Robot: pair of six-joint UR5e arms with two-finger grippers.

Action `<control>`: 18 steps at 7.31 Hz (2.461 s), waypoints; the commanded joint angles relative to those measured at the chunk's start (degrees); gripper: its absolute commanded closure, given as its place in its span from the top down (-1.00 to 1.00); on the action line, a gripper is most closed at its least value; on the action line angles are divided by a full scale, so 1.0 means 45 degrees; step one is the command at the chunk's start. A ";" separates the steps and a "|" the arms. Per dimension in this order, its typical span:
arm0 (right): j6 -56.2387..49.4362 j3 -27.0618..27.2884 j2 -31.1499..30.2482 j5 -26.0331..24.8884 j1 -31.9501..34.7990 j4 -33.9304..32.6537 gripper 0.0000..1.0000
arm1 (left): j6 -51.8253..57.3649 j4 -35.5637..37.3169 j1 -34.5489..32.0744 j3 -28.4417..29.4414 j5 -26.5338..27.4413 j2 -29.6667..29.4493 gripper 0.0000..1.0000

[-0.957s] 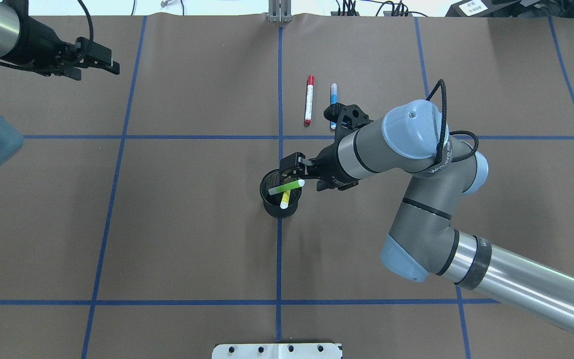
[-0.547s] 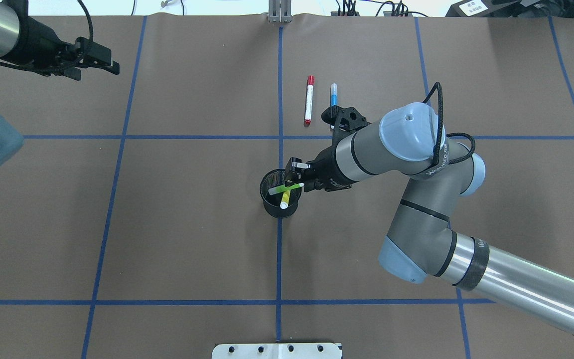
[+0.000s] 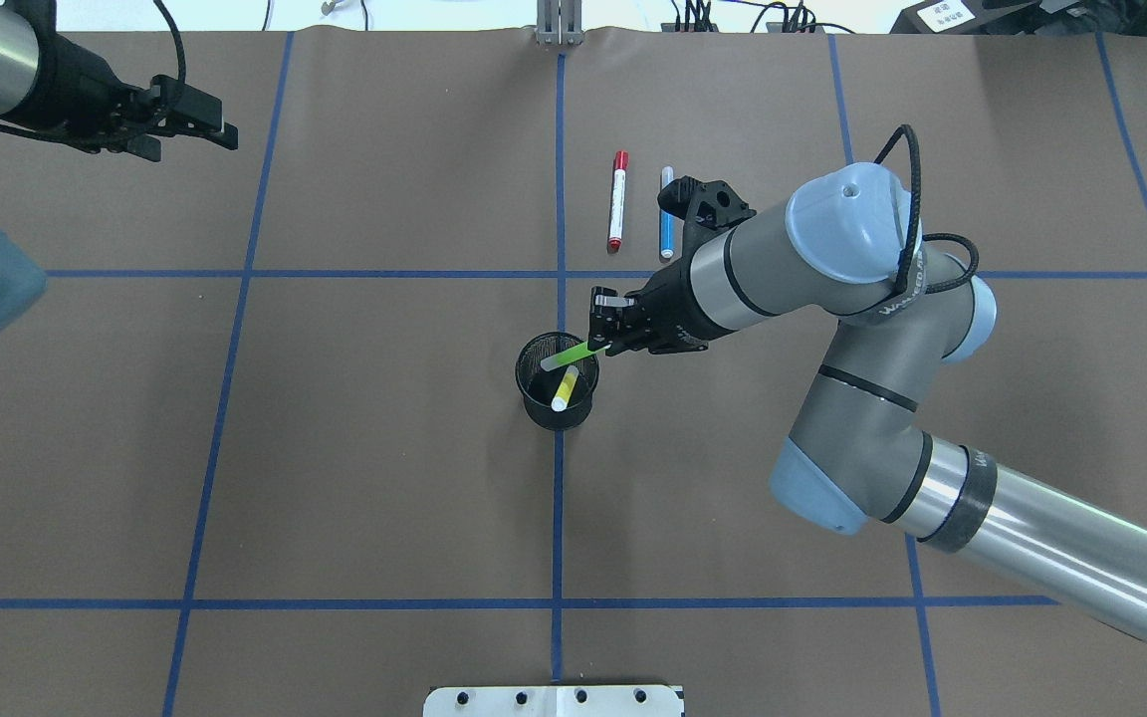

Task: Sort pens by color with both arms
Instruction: 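Lift the green highlighter out of the cup with the right gripper, then lay the green highlighter beside the red-capped marker and withdraw the right gripper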

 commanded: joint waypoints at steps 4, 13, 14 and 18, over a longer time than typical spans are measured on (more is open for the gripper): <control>0.0131 0.1823 0.0355 -0.3175 0.0859 -0.0188 -1.00 | -0.0077 0.0000 -0.0019 -0.0116 0.0015 0.0039 1.00; -0.0885 -0.7079 0.5671 -1.4429 -0.2387 -0.2967 -1.00 | -0.0116 0.0019 -0.0078 -0.1289 0.0054 0.0918 1.00; -0.0885 -0.7723 0.5690 -1.4449 -0.2407 -0.2382 -1.00 | -0.0116 0.0019 -0.0059 -0.1289 0.0054 0.0918 1.00; -0.1331 -0.7983 0.5904 -1.4372 -0.2252 -0.2181 -0.03 | -0.0116 0.0019 -0.0078 -0.1308 0.0093 0.0918 1.00</control>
